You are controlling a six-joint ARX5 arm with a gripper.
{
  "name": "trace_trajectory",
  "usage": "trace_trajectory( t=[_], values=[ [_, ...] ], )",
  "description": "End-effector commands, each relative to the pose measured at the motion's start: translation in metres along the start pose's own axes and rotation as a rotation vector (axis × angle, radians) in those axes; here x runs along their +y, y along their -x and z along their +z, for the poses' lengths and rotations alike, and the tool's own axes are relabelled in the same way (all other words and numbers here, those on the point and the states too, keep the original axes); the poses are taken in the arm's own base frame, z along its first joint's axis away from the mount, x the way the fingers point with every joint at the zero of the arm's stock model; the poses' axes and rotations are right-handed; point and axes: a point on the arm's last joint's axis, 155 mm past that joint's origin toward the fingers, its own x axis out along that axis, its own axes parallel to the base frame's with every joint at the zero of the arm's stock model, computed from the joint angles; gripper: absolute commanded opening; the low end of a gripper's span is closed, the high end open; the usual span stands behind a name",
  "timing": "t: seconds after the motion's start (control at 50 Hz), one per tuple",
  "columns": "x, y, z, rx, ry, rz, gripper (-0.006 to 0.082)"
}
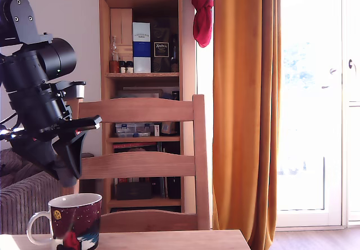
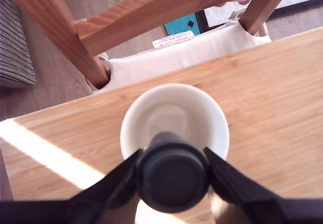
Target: Pick the grey coffee capsule and place it inside the red coffee cup
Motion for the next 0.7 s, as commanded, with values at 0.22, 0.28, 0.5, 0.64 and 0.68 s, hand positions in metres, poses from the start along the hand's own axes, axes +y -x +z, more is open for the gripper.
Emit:
trace_trajectory(
  t=[0.22, 0.28, 0.5, 0.64, 0.68],
  values=[
    [0.001, -0.002, -0.008, 0.034, 0.000, 0.002, 0.0471],
    [0.002, -0.002, -0.009, 0.040, 0.001, 0.003, 0.0461],
    [0.007, 0.009, -0.012, 0.051, -0.001, 0.011, 0.0022],
    [0.016, 0.034, 0.005, -0.026, 0.002, 0.026, -0.0021],
    [0.018, 0.044, 0.011, -0.057, 0.002, 0.034, -0.0021]
  ],
)
